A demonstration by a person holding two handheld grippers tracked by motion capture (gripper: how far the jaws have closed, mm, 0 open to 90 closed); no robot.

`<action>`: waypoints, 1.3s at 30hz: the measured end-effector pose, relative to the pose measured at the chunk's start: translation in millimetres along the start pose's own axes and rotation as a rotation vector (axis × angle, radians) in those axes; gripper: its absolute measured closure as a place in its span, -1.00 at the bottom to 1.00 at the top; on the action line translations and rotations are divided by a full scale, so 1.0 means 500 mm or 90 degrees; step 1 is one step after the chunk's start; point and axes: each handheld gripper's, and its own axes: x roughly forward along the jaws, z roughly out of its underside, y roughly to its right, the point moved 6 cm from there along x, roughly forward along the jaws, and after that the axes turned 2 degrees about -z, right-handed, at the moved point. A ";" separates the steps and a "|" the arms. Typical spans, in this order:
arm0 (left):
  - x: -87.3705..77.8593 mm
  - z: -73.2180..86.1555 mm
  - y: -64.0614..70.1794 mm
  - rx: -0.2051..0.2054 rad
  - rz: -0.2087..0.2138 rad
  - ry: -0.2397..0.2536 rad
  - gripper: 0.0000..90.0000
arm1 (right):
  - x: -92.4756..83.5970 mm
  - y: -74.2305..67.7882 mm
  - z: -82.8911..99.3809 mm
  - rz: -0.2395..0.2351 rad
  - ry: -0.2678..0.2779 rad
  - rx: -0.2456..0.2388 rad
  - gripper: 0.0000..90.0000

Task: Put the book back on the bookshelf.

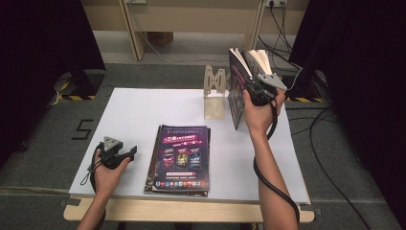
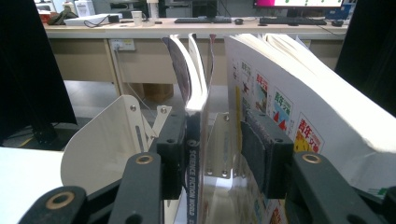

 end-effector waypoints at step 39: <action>0.000 0.000 0.000 0.001 0.000 0.000 -0.19 | 0.003 0.008 0.011 -0.004 -0.005 0.046 0.63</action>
